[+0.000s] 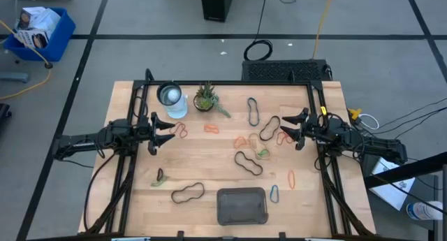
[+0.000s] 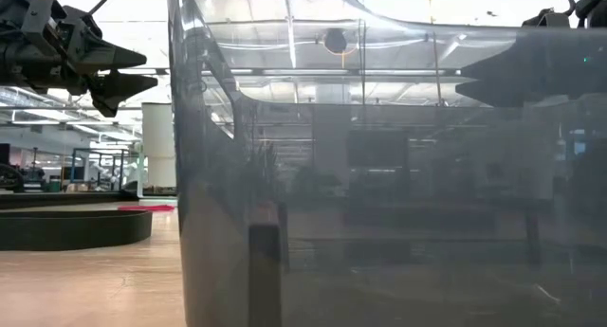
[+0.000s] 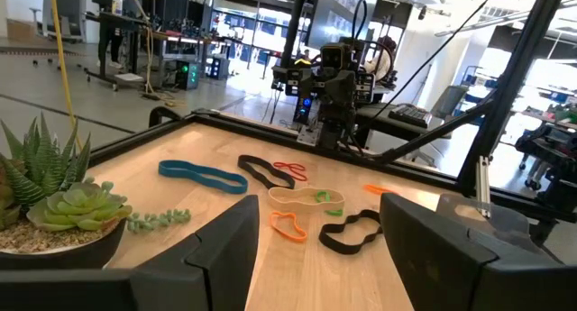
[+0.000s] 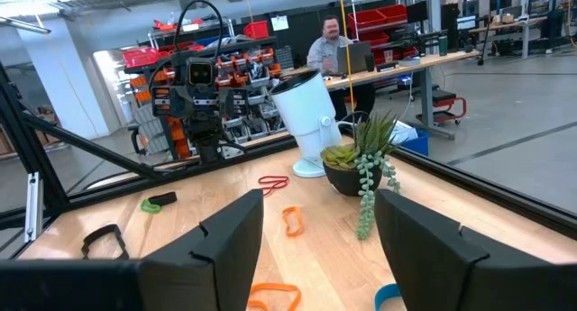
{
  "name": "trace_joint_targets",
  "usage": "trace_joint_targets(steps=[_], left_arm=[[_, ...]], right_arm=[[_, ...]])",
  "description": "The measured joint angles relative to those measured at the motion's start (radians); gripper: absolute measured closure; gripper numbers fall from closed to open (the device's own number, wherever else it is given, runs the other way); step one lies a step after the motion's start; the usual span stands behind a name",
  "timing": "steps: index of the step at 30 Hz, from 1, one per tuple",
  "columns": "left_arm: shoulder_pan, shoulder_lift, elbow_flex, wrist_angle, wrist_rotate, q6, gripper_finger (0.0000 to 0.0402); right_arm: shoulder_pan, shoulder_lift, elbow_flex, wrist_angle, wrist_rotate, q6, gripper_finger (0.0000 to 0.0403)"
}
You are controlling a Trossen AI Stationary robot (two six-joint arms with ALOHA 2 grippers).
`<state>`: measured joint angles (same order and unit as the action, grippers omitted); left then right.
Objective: Pick and place rubber bands into bin
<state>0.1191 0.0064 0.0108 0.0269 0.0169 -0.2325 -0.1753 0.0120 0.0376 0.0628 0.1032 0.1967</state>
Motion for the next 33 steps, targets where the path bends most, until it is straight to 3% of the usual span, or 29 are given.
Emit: trace_joint_targets(steps=[23,29,33], left_arm=[[0.0,0.0,0.0,0.0,0.0,0.0,0.0163],[0.0,0.0,0.0,0.0,0.0,0.0,0.0162],[0.0,0.0,0.0,0.0,0.0,0.0,0.0162]], right_arm=[[0.0,0.0,0.0,0.016,0.001,0.001,0.0193],[0.0,0.001,0.0,0.03,0.005,0.081,0.0193],[0.0,0.014,0.0,0.077,0.057,-0.013,0.0193]])
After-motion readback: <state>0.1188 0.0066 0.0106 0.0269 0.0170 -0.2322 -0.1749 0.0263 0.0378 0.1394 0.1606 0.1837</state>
